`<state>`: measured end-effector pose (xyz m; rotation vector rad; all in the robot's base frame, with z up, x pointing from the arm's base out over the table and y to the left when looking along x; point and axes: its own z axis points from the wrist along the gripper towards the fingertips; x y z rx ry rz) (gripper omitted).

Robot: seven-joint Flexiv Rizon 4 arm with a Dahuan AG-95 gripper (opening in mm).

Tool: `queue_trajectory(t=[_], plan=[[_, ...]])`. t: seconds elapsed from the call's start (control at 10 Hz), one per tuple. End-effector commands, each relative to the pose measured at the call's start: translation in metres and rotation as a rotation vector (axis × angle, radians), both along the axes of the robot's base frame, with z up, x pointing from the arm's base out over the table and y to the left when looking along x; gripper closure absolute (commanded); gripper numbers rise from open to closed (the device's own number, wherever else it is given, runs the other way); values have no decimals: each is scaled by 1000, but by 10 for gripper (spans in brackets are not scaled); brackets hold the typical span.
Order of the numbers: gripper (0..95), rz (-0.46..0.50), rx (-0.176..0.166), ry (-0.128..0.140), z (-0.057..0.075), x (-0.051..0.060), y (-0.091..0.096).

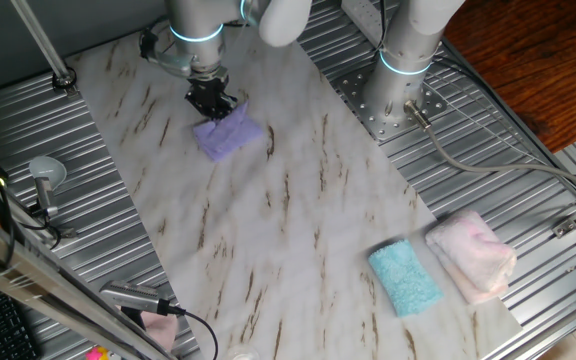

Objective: Clean the table with a cloth

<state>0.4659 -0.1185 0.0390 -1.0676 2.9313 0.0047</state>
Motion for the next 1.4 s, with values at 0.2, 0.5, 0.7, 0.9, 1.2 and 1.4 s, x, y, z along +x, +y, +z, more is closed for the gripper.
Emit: queue_trajectory(t=[0.2, 0.5, 0.7, 0.9, 1.2, 1.4], plan=[[950, -46, -6, 5, 7, -1, 0], [0, -37, 27, 4, 8, -3, 0], [0, -46, 41, 3, 12, -2, 2], [0, -47, 50, 4, 20, -3, 3], [0, -39, 53, 4, 43, -4, 12], [0, -42, 54, 3, 54, -6, 16]])
